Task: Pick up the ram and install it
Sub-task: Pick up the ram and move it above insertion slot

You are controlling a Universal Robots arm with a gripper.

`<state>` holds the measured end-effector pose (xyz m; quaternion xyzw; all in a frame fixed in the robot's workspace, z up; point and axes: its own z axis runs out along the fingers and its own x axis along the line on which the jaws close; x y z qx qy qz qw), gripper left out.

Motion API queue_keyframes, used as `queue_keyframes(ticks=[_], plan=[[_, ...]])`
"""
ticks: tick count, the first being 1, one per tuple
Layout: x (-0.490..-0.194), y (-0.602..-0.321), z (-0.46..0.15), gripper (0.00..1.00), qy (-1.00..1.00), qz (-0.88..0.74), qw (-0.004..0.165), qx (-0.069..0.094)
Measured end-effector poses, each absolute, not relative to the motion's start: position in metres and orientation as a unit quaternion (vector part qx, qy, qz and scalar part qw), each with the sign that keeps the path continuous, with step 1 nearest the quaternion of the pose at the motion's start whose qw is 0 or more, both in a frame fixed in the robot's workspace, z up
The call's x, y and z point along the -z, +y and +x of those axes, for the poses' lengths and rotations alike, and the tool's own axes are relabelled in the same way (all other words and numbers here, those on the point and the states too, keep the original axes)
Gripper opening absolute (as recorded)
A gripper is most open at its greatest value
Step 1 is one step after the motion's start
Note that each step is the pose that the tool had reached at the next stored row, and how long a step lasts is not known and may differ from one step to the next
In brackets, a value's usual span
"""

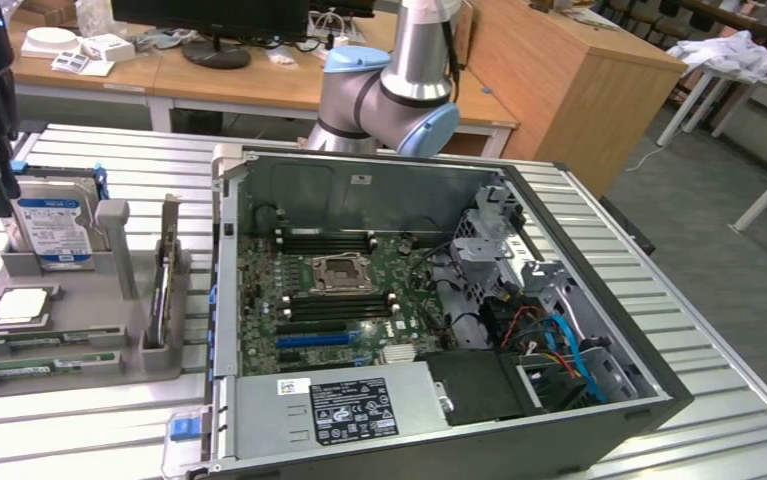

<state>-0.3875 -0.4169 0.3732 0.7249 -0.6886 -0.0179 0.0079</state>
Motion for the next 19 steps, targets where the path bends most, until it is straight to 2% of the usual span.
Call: queue_keyframes(ticks=[19], plan=[[-0.349, -0.417, -0.387, 0.31, -0.689, 0.725, 0.008, 0.018]])
